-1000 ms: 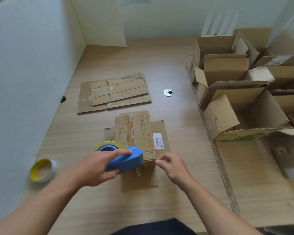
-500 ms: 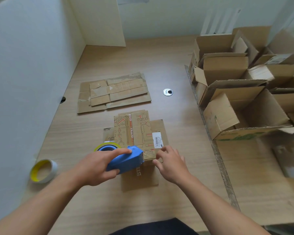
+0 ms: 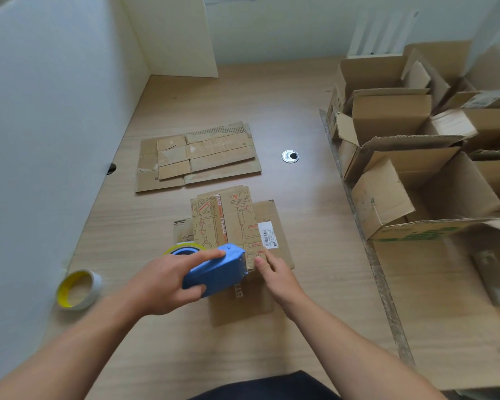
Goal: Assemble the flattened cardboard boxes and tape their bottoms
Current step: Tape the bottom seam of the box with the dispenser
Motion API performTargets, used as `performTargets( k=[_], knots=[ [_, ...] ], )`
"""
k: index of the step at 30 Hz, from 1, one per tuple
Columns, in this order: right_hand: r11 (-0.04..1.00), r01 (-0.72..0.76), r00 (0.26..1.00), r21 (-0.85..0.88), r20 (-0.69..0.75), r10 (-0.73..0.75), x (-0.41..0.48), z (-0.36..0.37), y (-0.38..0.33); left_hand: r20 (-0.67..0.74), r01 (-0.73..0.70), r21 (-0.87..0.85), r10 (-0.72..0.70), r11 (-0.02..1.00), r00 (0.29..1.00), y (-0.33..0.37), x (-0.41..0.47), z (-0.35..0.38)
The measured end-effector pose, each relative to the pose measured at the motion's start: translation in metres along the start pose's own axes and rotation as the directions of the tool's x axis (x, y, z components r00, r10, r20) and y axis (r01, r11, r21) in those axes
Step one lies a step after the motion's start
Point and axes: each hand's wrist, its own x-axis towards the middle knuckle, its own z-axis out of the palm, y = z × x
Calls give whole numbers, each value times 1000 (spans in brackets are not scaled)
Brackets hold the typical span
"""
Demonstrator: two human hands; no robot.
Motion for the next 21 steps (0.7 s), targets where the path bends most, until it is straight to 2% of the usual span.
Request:
performTargets(
  k=[4,11,15,21],
  knots=[
    [980,-70,998,188,20,67,-1,3,1,18,19,-68,-18,998,1000,-2,-2,-7],
    [948,-153,988,280,74,138,6,-1,4,56,63,-156,-55,986,997,-6,-3,-8],
    [953,-181,981,244,108,159,9,-6,-3,33,89,-216,-84,972,996,-7,1,-12],
    [983,-121,992,134,-7,123,16,-2,-8,69,113,-203,-101,973,992,-2,5,-17]
  ],
)
